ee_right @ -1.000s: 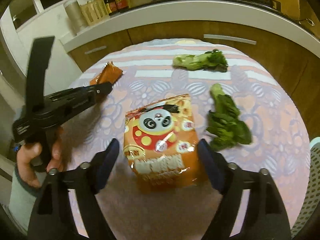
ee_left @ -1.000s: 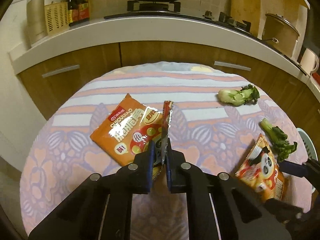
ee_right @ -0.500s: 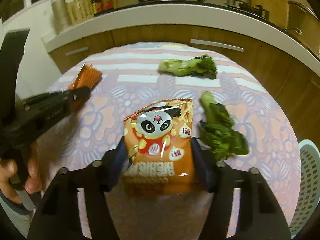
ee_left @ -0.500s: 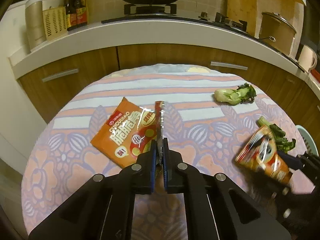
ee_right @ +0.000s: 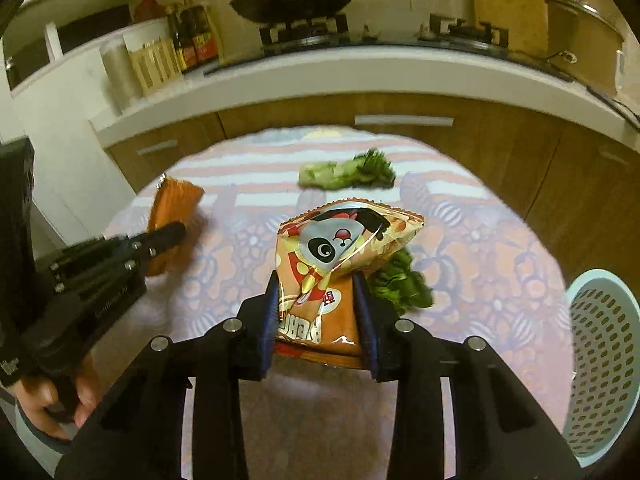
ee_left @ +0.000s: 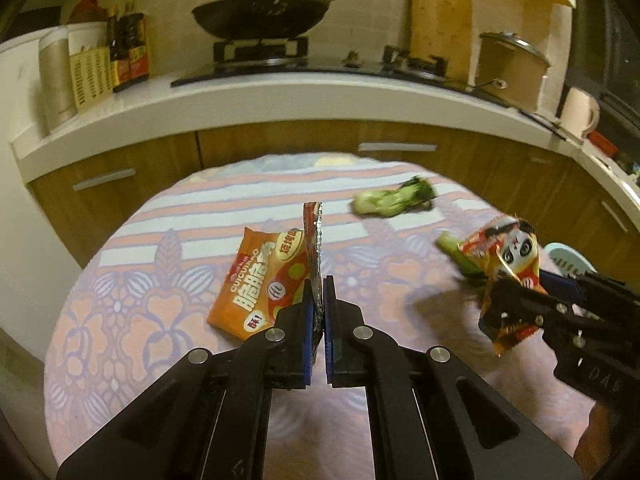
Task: Collect trash
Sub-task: 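Grasp the orange snack wrapper with the left tool while the right tool grasps the panda wrapper, then carry both wrappers over the basket and open both tools to drop them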
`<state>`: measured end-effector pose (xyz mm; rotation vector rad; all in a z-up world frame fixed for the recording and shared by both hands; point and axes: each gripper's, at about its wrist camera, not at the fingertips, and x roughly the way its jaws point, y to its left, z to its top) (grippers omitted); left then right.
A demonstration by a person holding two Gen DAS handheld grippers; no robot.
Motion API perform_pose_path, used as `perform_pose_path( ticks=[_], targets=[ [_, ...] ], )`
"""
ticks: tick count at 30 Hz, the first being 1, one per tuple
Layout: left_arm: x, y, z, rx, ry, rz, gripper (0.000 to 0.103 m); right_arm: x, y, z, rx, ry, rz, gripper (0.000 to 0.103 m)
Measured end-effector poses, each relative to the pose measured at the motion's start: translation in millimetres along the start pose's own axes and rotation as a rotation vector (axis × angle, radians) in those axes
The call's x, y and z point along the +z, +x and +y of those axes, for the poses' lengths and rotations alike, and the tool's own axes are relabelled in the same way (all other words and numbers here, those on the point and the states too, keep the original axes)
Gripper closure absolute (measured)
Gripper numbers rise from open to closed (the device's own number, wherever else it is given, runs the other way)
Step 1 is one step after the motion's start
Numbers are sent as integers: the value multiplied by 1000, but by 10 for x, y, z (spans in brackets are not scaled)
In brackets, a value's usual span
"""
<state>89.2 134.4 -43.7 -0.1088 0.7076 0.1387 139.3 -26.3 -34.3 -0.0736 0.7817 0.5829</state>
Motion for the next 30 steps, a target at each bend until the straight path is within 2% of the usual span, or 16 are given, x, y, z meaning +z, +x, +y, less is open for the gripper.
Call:
perform_pose_path(
  ticks=[6,13,23,30],
  targets=[
    [102,-202,-298,-96,25,-58,101,20,-360,-214,-33,34,-66,72],
    [224,-296,-884,-206,103,-99,101,-59,-713,-745,-95,115,-113,72],
    [254,-164,-2005,-356,249,-75,101,-331,-1217,-1627,-200,248,-171,72],
    [189,72,-2830,-454,347,-11,101,-627,-1382,-2281,-264,376,-167,72]
  ],
)
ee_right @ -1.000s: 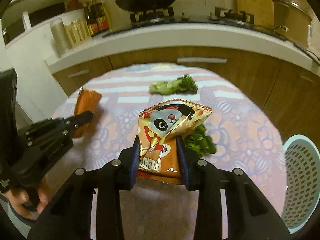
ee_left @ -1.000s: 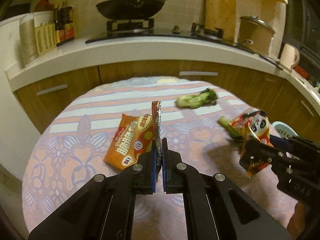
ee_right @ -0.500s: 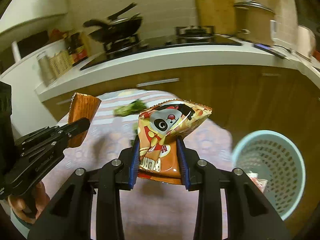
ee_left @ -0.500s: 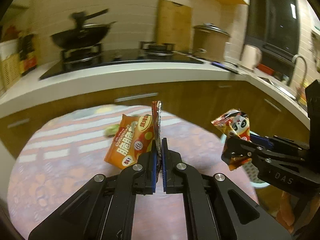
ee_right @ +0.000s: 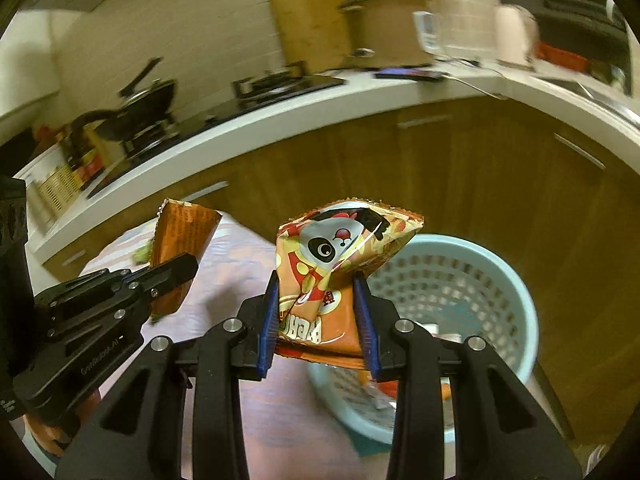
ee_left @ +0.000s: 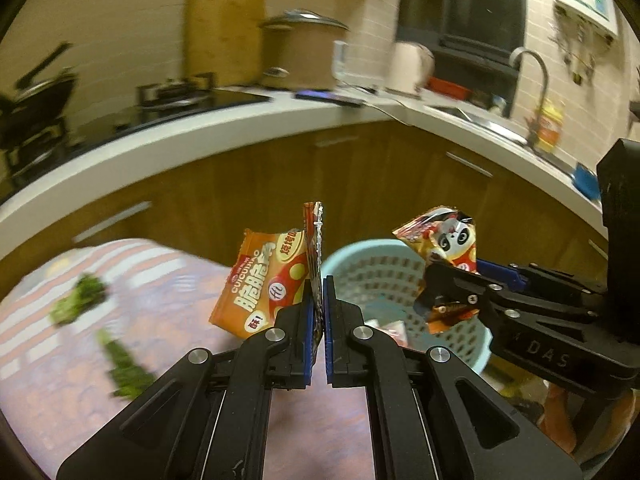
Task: Collect trash
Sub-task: 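Carry both wrappers over the basket and open both tools to drop them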
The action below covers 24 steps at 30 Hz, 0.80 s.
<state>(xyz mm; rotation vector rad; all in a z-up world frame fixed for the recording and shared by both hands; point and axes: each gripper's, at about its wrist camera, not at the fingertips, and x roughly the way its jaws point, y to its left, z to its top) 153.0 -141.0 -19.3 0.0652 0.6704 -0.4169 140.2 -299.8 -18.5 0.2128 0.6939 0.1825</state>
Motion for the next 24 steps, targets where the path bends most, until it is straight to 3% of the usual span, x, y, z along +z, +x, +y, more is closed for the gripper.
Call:
perform_pose_path(
  ticks=[9,15,17,18,20,22,24],
  targets=[
    [-1,628,-481,-101,65,110,101,-138,299,-755,-61,161,91,71],
    [0,828,-598,-122,85,141,100,-163,426,-878,-87,169,122,67],
    [-9,865,-619,-131,87,151,99,-180,466,-900,-96,168,140,56],
    [-9,881,-629,-136,86,155,96,-175,485,-904,-97,172,146,50],
    [-30,885,-607,-138,78,166,76,-207,501,-932,-98,185,156,49],
    [-52,867,-564,-129,70,163,68,-231,524,-988,-81,210,169,49],
    [-58,846,-507,-120,57,165,68,-239,518,-1011,-70,225,174,49]
  ],
)
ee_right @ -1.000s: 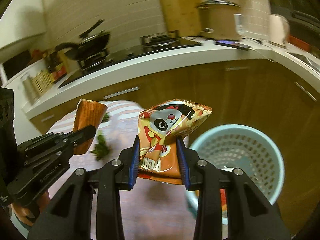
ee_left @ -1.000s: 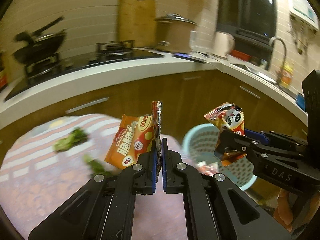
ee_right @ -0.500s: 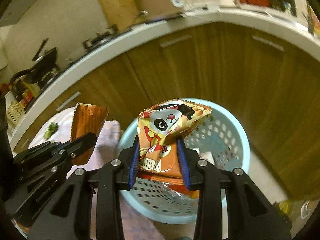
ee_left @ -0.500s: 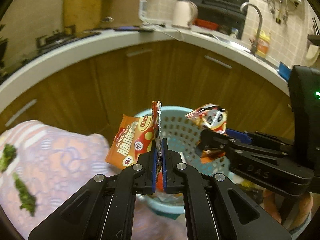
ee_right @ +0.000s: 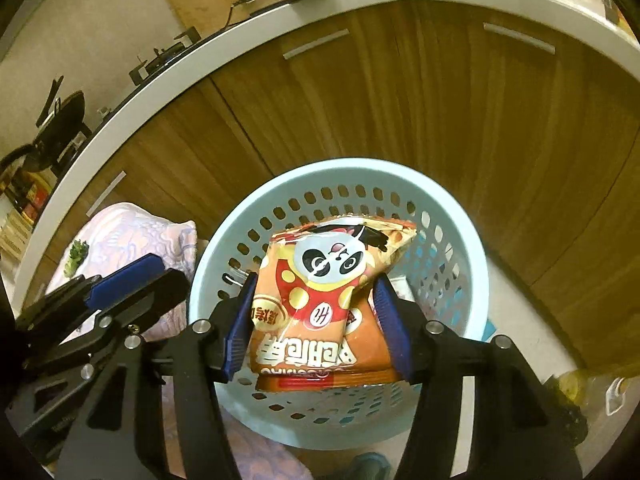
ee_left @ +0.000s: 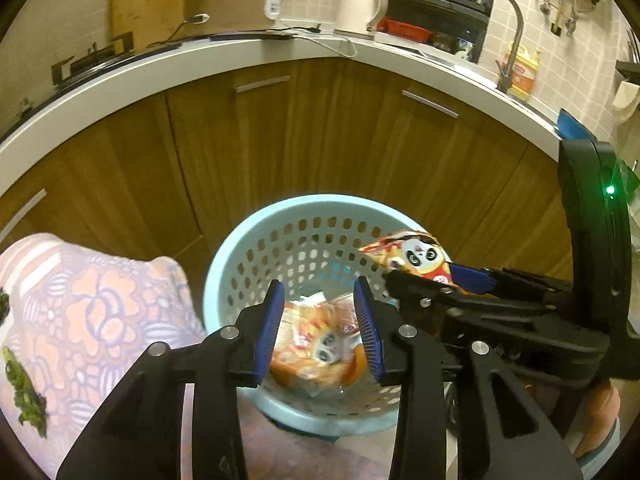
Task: Collect trash
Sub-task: 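Carry both wrappers over the basket and open both tools to drop them, then grasp a bok choy stalk with the left tool while the right tool grasps the other bok choy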
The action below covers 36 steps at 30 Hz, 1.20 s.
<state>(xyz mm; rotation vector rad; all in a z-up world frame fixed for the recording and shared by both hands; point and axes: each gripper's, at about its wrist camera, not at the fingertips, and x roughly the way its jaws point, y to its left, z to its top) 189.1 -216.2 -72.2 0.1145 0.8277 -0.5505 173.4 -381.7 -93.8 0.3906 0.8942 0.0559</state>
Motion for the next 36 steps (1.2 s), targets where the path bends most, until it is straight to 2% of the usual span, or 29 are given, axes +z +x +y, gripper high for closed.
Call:
perform_pose_path(
  ticks=[2,10,18,24,27,36],
  targets=[
    [1,-35,35,-1,-11,-4,68,-5,-15,4,-5,-2,-1,49],
    [-31,-259,169,21,-42,-42,68,-9,-96,113,-11,-21,-12,36],
    [-117,-570,393,55,-105,-90,68,-39,-236,344,14,-50,-46,35],
    [-204,-951,774,109,-180,-150,68,-86,-348,879,69,-160,-88,35],
    [-261,-1149,1018,151,-221,-177,64,-142,-337,1210,108,-215,-86,35],
    [-586,-1684,2114,306,-362,-205,60,-407,-127,2263,208,-398,-49,39]
  ],
)
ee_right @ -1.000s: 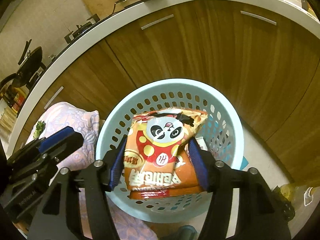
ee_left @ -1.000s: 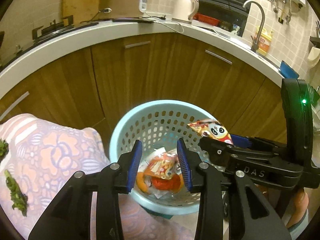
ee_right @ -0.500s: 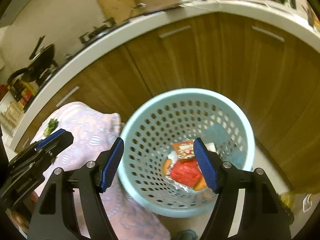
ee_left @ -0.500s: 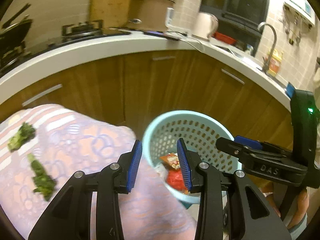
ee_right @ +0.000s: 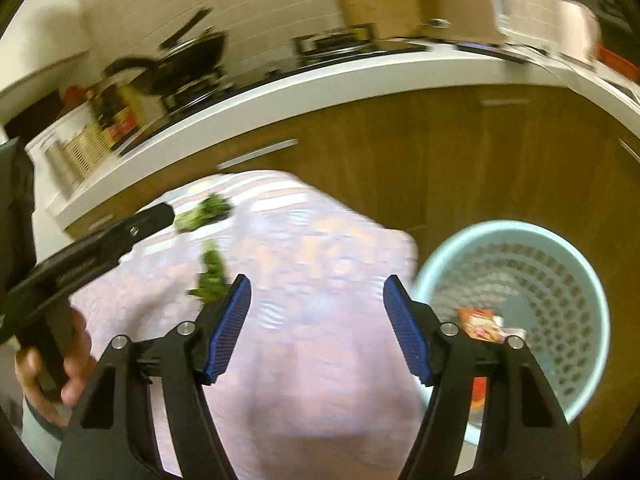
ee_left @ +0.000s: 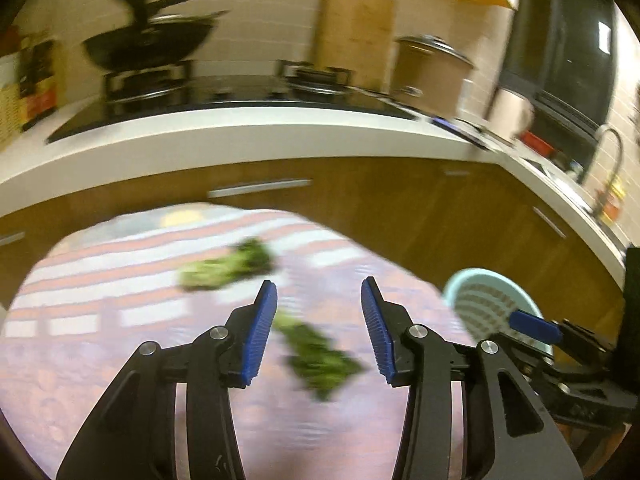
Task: Collect trash
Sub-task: 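Grasp a bok choy stalk with the left tool while the right tool grasps the other bok choy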
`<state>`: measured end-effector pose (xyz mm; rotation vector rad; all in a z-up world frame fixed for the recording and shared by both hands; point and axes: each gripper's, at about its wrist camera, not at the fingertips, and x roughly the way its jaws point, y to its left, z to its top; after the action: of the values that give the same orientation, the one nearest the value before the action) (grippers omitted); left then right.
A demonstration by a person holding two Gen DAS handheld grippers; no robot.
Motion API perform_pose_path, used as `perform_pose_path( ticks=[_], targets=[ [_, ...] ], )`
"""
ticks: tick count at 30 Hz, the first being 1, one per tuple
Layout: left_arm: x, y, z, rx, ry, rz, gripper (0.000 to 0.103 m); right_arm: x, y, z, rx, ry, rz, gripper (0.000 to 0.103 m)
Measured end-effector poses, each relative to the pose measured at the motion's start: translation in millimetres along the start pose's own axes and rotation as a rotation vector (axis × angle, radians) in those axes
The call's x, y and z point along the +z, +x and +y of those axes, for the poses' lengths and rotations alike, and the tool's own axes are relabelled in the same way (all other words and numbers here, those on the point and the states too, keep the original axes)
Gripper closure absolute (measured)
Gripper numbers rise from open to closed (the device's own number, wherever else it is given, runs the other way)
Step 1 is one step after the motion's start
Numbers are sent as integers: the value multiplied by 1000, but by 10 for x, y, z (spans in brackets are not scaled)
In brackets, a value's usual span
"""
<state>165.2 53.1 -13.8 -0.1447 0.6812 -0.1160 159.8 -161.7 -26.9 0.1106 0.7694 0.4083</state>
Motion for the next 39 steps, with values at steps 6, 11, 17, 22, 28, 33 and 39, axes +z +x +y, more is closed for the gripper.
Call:
perform_pose_path(
  ticks=[6,11,17,22,28,33,39],
  targets=[
    [74,211,518,38,64,50,50,23,354,537,54,-93,24,39],
    [127,620,823,10,143,136,48,-25,656,751,54,-137,55,39],
    [187,918,870,-36,273,187,46,-24,836,764,47,-150,76,39],
    [200,1093,792,-48,357,218,48,-45,959,768,36,-148,103,39],
    [142,1076,725,-7,379,218,57,-44,1005,809,11,-162,128,39],
    [115,1013,717,12,332,215,59,-43,1008,849,6,-181,125,41],
    [22,821,765,65,151,251,59,-22,1064,838,11,-178,145,50]
  ],
)
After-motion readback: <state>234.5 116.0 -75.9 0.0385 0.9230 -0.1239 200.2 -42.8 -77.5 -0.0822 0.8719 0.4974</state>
